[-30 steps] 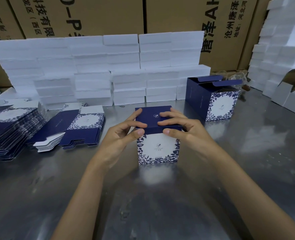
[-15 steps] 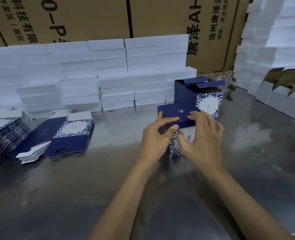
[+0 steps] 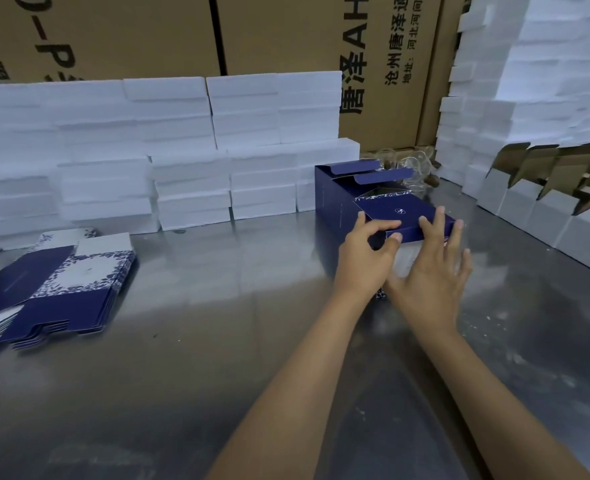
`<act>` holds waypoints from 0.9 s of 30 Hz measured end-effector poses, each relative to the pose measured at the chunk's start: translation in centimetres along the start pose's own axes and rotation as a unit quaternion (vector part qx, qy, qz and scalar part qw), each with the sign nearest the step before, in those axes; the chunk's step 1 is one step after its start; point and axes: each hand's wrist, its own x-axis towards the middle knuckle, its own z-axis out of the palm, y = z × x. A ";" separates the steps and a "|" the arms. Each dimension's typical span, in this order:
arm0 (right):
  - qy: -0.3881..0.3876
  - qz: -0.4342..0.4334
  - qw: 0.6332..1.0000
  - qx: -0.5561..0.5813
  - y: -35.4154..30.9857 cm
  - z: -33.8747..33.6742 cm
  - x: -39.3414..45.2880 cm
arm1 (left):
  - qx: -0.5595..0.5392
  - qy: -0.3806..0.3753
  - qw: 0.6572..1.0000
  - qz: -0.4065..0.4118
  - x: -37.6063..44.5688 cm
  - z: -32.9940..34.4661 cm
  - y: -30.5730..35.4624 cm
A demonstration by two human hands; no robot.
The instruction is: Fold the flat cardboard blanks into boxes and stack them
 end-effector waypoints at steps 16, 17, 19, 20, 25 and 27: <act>-0.021 -0.028 0.992 -0.122 -0.1 1.0 -0.1 | 0.069 0.001 0.998 -0.012 0.1 1.5 -0.2; -0.017 -0.046 0.990 -0.132 -0.6 0.7 -0.4 | 0.071 0.012 0.997 -0.004 -0.3 1.4 -0.2; -0.021 -0.096 0.985 -0.139 -1.8 0.2 -1.4 | 0.062 0.041 0.997 0.004 -1.2 0.7 -0.3; -0.032 -0.123 0.982 -0.141 -2.5 0.2 -2.0 | 0.060 0.059 0.996 0.004 -1.6 0.2 -0.6; -0.193 -0.198 0.957 -0.084 -6.0 0.9 -4.7 | 0.103 0.102 0.989 -0.032 -4.6 -5.3 -2.5; -0.248 -0.222 0.942 -0.051 -7.1 1.5 -5.8 | 0.146 0.109 0.982 -0.041 -5.6 -8.3 -3.5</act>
